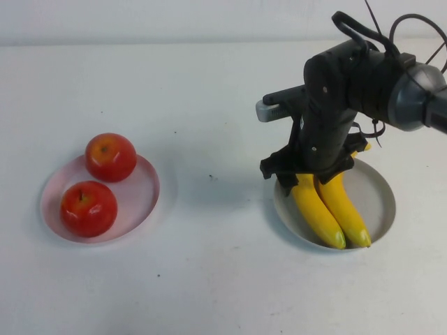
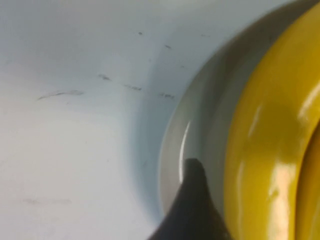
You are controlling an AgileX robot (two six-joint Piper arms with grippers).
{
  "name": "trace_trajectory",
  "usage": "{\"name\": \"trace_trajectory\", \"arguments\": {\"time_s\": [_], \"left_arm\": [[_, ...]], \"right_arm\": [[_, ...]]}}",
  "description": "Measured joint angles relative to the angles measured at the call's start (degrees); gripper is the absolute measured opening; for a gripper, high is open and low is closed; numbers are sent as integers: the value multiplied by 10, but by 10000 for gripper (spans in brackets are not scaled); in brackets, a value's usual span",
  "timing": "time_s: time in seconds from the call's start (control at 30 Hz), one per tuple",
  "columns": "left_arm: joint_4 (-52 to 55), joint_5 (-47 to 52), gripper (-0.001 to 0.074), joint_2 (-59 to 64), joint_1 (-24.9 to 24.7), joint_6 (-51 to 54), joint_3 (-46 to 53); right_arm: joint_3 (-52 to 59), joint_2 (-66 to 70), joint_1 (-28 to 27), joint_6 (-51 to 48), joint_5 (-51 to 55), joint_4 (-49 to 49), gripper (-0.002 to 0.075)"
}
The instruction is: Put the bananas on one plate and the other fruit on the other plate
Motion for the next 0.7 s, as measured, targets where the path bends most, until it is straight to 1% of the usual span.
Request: {"name": "trace_trajectory", "arguments": {"time_s": [0.1, 0.17, 0.2, 0.23, 0.3, 0.37, 0.47, 0.7], "left_arm": [[0, 0, 1, 0, 0, 0, 0], [0, 0, 1, 0, 0, 0, 0], [0, 0, 1, 0, 0, 0, 0], [0, 0, 1, 0, 0, 0, 0], [0, 0, 1, 0, 0, 0, 0], [0, 0, 1, 0, 0, 0, 0], [0, 0, 1, 0, 0, 0, 0], [0, 0, 1, 0, 0, 0, 0]], "right_arm": [[9, -31, 11, 0, 10, 0, 423], [31, -71, 21, 0, 8, 0, 329], [46, -86, 23, 0, 5, 0, 296], [69, -119, 29, 0, -5, 0, 226], [124, -174, 33, 0, -24, 2, 115], [180, -238, 33, 0, -39, -1, 41], [247, -325, 33, 0, -46, -2, 0], [383, -527, 27, -20, -79, 56, -13]]}}
